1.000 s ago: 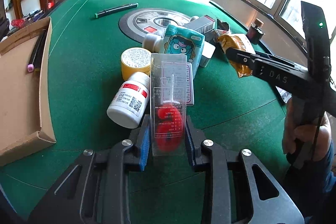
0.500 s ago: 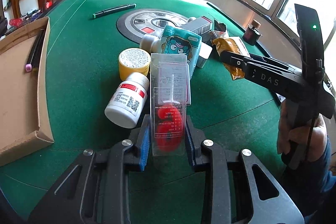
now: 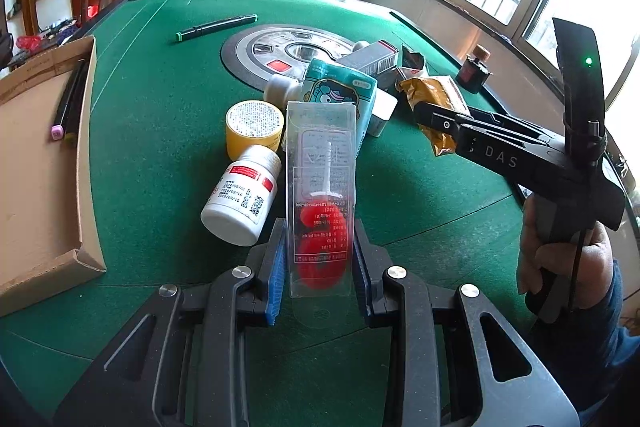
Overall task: Organize objects
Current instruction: 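Lift the candle package and the yellow packet toward the cardboard tray with both tools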
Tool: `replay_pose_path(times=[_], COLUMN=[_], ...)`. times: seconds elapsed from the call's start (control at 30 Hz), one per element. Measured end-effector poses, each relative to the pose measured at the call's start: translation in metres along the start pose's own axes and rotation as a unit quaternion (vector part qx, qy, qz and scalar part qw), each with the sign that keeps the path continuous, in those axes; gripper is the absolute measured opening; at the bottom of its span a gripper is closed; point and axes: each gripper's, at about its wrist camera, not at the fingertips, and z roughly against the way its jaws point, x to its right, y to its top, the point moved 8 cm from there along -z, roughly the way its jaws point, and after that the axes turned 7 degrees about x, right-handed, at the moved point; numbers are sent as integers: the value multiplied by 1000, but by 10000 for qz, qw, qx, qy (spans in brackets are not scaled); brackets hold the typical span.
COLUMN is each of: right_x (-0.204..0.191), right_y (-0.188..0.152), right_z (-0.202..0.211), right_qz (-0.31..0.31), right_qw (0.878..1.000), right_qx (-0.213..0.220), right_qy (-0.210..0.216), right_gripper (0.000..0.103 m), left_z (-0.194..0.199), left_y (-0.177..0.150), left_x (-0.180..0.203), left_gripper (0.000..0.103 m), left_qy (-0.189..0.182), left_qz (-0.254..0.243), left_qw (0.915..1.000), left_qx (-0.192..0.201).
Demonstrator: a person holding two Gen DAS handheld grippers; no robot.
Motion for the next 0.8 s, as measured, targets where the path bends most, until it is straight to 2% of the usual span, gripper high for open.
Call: replay_pose_path(times=[0.2,0.7,0.8], right_x=[-3,-12,-11], right_y=[2,0,-1], right_z=[1,-1,-2], right_qz=[-48,69,-76], right_qw=[9999,9998,9995], right_qx=[29,-64,-70], right_qy=[130,157,301], right_gripper=[44,44,43], left_z=[1,-1,-2], left_y=[-2,-1,-2], left_x=[-1,-4,-4], left_gripper=[29,29,29], left_qy=[-19,-57,-56], left_qz=[27,78,81], left_qw=[10000,10000,9999], left_qx=[-15,-23,-36])
